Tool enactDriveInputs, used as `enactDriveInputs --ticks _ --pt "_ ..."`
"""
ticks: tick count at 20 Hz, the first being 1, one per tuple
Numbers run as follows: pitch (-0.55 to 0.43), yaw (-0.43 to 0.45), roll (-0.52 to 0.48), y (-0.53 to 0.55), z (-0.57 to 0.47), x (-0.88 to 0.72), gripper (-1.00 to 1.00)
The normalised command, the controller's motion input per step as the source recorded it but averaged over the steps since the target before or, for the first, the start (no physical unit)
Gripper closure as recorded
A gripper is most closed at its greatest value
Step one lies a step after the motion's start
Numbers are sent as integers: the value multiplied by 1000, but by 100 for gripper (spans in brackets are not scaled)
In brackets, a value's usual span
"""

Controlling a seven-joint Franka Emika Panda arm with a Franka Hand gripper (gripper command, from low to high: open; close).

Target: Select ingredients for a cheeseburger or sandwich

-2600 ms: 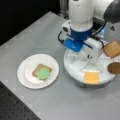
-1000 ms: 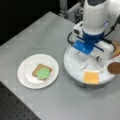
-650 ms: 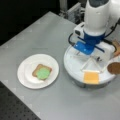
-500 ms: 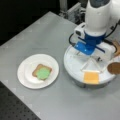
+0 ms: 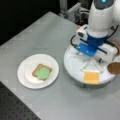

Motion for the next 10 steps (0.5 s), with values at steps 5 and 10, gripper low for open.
enactDriveInputs --ticks 5,10 --pt "-165 96 -41 -69 -118 -158 -100" --pt "-162 162 -44 -85 -97 -176 -100"
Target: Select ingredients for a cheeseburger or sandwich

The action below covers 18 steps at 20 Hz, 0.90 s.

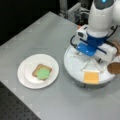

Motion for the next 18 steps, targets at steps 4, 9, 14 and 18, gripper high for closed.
enactDriveInputs --ticks 4,9,14,18 --pt "-159 212 -49 -70 -89 -164 -100" --pt "-165 267 -59 -84 -97 -151 -100" --pt "-152 296 -71 -89 -96 -146 -100" --pt "-121 309 -69 -95 -85 -148 -100"
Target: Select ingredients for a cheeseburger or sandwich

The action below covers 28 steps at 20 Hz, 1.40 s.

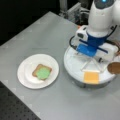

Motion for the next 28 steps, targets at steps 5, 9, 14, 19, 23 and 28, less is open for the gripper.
enactDriveInputs --ticks 5,9,14,19,23,28 --pt "-113 280 -66 -88 -92 -151 -100" --pt "-111 270 -65 -89 -114 -139 -100" --pt "-92 290 -53 -102 -122 -145 -100" --pt "-73 380 -21 -153 -137 -130 -100" --pt "-55 376 11 -182 -149 -122 -100" --pt "-38 336 41 -189 -164 -104 -100"
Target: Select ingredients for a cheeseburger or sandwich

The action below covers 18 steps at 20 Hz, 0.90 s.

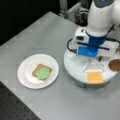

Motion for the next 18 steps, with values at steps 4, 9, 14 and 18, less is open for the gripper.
enactDriveInputs --ticks 4,9,14,18 --pt "-25 262 27 -180 -169 -117 -100" --pt "-18 261 45 -198 -175 -141 -100" --pt "-16 270 53 -217 -151 -181 -100" --pt "-26 257 28 -205 -118 -211 -100"
